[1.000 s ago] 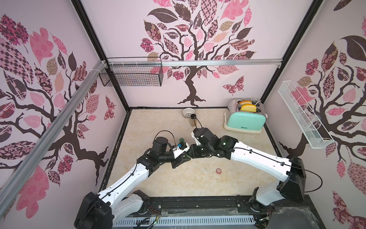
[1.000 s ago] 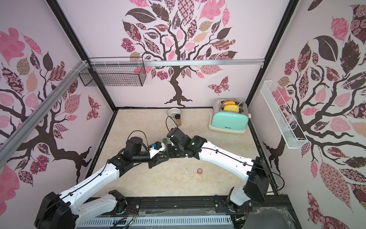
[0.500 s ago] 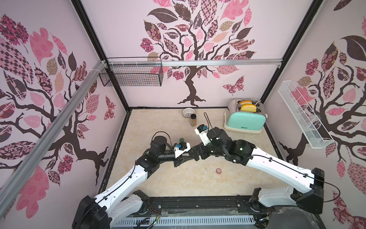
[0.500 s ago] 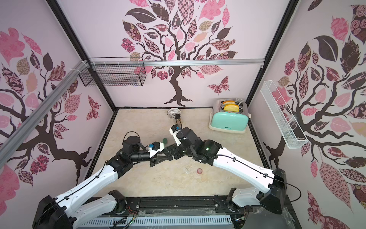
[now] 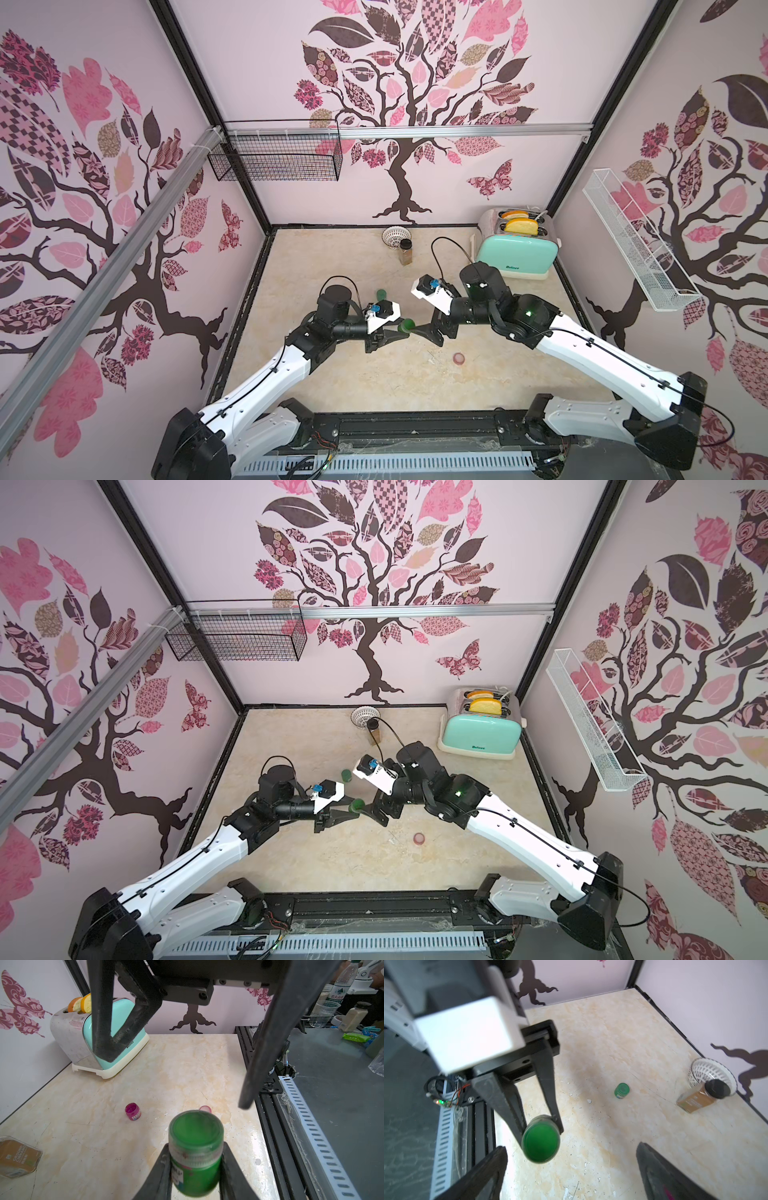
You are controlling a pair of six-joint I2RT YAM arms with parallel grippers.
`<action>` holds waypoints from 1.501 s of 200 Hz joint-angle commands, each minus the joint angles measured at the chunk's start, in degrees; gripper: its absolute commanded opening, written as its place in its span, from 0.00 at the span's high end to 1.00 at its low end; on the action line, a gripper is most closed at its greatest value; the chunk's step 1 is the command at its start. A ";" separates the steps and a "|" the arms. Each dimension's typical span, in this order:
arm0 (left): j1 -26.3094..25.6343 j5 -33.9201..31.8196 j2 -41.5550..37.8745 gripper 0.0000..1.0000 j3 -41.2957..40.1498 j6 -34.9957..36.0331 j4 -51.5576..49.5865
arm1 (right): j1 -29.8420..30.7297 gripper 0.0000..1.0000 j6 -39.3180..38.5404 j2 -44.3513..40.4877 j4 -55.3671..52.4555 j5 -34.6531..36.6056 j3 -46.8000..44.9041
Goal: Close the paint jar lid
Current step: Screw the lid onto the paint jar.
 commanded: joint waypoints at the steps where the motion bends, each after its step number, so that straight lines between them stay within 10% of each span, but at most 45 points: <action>1: -0.25 1.65 0.21 0.80 1.66 0.97 -0.52 | 0.11 0.03 -13.03 0.66 -6.05 -5.99 2.80; 198: -0.28 0.86 0.39 0.80 1.96 1.23 -0.76 | 0.11 0.59 -17.78 10.02 -9.70 -10.18 9.37; 300: -0.26 0.67 0.39 0.80 1.93 1.40 -1.03 | 0.13 0.57 -16.66 9.13 -9.12 -9.89 9.52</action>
